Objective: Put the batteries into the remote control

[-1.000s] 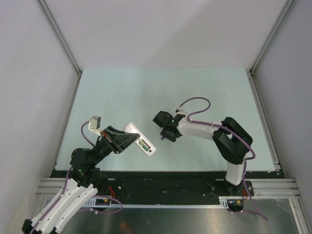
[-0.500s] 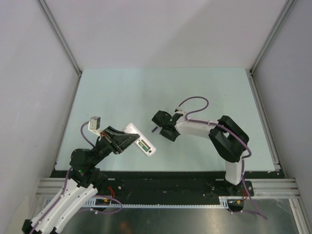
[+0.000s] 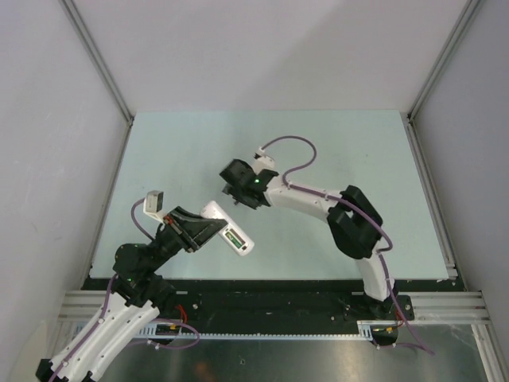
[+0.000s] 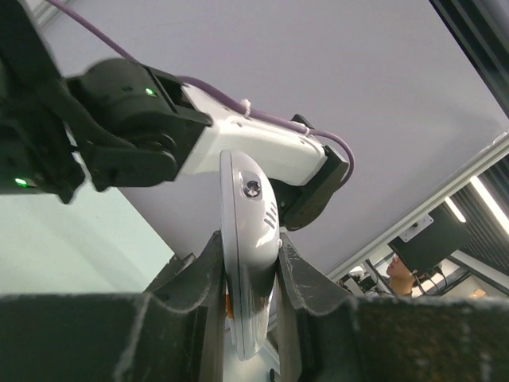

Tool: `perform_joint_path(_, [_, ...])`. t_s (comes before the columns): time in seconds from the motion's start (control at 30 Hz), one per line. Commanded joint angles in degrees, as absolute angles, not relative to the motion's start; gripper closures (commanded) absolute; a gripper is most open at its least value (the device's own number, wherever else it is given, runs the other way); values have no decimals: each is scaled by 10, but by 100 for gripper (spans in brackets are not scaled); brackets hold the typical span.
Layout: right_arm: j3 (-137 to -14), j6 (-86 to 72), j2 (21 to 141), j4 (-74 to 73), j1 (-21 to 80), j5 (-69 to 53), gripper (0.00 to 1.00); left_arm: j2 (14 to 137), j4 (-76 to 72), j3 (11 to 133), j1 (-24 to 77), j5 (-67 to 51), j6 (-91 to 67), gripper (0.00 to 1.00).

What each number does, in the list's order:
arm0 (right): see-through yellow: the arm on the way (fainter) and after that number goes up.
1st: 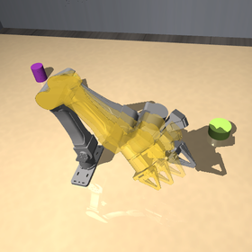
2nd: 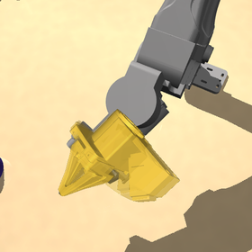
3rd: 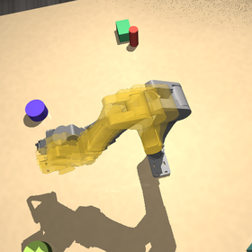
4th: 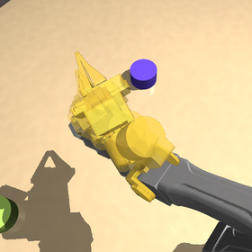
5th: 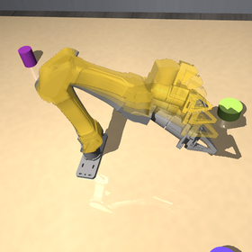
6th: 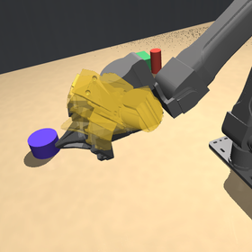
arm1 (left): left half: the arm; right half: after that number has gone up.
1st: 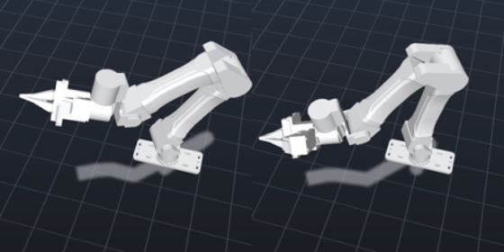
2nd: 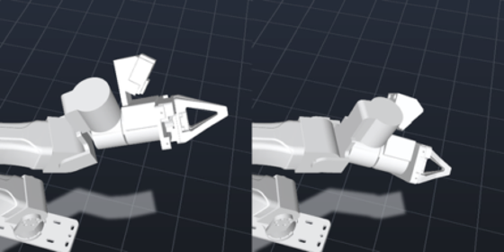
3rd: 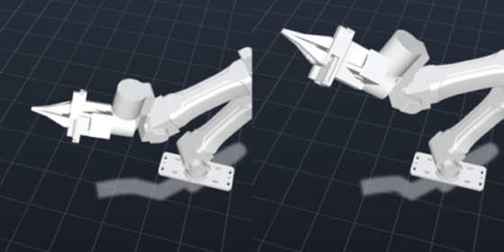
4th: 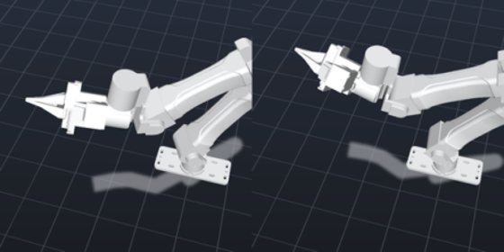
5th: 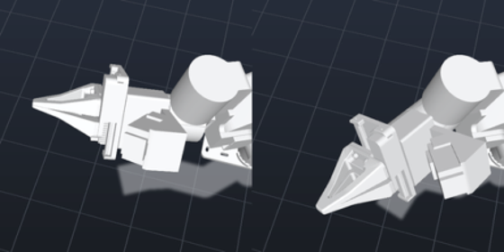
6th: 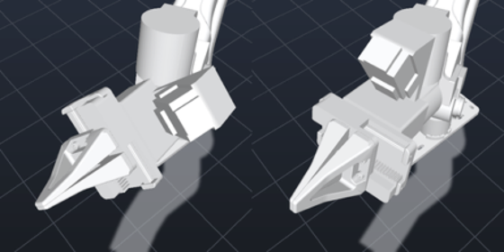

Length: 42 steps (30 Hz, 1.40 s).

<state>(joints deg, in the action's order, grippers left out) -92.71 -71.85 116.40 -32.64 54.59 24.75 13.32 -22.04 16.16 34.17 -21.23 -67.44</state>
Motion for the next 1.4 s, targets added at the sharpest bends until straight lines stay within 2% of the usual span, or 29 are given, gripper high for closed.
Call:
perform_joint_path(0.0, [-1039, -694, 1250, -345, 546, 256, 28, 127, -234, 177, 345, -218, -675, 100])
perform_joint_path(0.17, [-1201, -700, 1373, -445, 523, 238, 30, 125, -231, 178, 345, -216, -671, 100])
perform_joint_path(0.33, [-1276, -699, 1436, -507, 513, 228, 32, 124, -222, 181, 345, -208, -660, 100])
perform_joint_path(0.6, [-1158, -710, 1405, -474, 505, 206, 34, 128, -212, 186, 345, -205, -649, 100])
perform_joint_path(0.83, [-1149, -683, 1394, -491, 504, 228, 33, 125, -209, 183, 345, -201, -649, 100])
perform_joint_path(1.03, [-1091, -608, 1300, -323, 521, 296, 35, 120, -207, 184, 345, -206, -650, 100])
perform_joint_path(1.07, [-1086, -584, 1282, -259, 523, 294, 37, 122, -207, 185, 345, -207, -650, 100])
perform_joint_path(1.13, [-1074, -537, 1274, -162, 516, 269, 49, 126, -207, 190, 345, -208, -650, 100])
perform_joint_path(1.17, [-1067, -522, 1273, -124, 511, 211, 53, 126, -207, 192, 345, -207, -647, 100])
perform_joint_path(1.3, [-1078, -489, 1302, -34, 497, 116, 90, 110, -197, 193, 345, -185, -638, 100])
perform_joint_path(1.33, [-1081, -485, 1307, -6, 496, 103, 97, 107, -193, 195, 345, -182, -636, 100])
perform_joint_path(1.37, [-1084, -481, 1315, 21, 491, 64, 100, 104, -182, 196, 345, -174, -633, 100])
